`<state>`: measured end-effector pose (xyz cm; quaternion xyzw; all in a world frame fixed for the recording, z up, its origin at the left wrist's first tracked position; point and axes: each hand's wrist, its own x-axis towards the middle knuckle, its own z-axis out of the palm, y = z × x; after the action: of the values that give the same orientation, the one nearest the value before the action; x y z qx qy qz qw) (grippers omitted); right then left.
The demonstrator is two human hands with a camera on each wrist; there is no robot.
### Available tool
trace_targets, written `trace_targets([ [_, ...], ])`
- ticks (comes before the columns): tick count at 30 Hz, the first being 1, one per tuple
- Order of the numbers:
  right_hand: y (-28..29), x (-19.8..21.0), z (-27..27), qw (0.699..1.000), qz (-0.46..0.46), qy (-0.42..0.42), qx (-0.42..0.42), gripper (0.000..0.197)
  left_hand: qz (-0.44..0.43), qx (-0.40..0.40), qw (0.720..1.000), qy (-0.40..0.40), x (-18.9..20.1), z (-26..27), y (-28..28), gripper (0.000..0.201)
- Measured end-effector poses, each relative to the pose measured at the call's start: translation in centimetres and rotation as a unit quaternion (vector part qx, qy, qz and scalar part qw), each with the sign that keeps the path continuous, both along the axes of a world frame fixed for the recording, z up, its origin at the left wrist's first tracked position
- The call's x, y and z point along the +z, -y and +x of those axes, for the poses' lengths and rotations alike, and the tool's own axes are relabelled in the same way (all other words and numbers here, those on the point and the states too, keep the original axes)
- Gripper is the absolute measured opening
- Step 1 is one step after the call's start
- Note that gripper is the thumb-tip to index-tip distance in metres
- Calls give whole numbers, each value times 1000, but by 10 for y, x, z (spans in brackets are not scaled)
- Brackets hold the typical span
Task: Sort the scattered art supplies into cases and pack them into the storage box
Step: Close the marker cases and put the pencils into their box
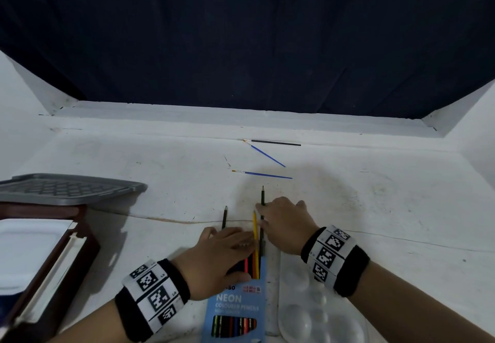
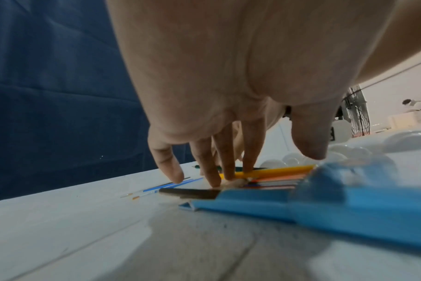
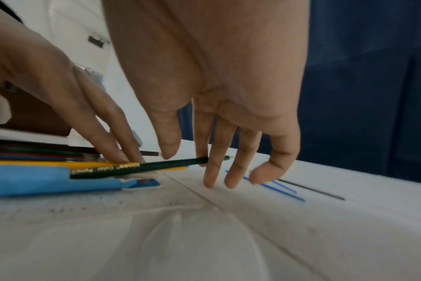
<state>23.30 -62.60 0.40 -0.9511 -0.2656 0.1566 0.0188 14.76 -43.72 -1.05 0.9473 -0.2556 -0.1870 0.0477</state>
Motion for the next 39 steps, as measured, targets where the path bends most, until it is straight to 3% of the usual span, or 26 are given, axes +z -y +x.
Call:
trace_targets([
  [3, 2, -2, -15, 995, -87, -36, 33, 67, 13, -8, 1000, -11, -2, -4, -1, 91],
  [5, 6, -8, -23, 995, -92, -42, 26, 71, 30, -9, 999, -12, -3, -5, 0, 93],
  [8, 14, -15, -29, 997, -66, -18, 26, 65, 35, -7, 999, -3, -4, -4, 2, 65],
  [11, 19, -13, -30, 997, -53, 11, 56, 60, 26, -21, 999, 14, -6, -5, 3, 60],
  [14, 19, -15, -30, 994, -22, 29, 106, 52, 17, -35, 998, 43, -7, -7, 2, 66],
  [18, 22, -26, -32, 991, 20, 20, 133, 39, 12, -56, 991, 119, -4, -12, 3, 31],
  [22, 25, -13, -39, 988, 97, 18, 123, 24, -27, -62, 989, 132, -5, -15, 7, 16],
  [26, 26, -6, -28, 986, 153, 37, 60, 34, -40, -38, 992, 111, -1, -16, 10, 23],
  [29, 21, -7, -12, 995, 94, -1, 28, 47, -28, -29, 990, 133, -7, -18, 10, 41],
  [32, 15, -9, -1, 998, 41, -29, 23, 47, 27, -20, 993, 117, -12, -21, 12, 57],
  [39, 16, -14, 3, 999, 33, 1, 23, 43, 51, -30, 995, 87, -9, -19, 14, 52],
])
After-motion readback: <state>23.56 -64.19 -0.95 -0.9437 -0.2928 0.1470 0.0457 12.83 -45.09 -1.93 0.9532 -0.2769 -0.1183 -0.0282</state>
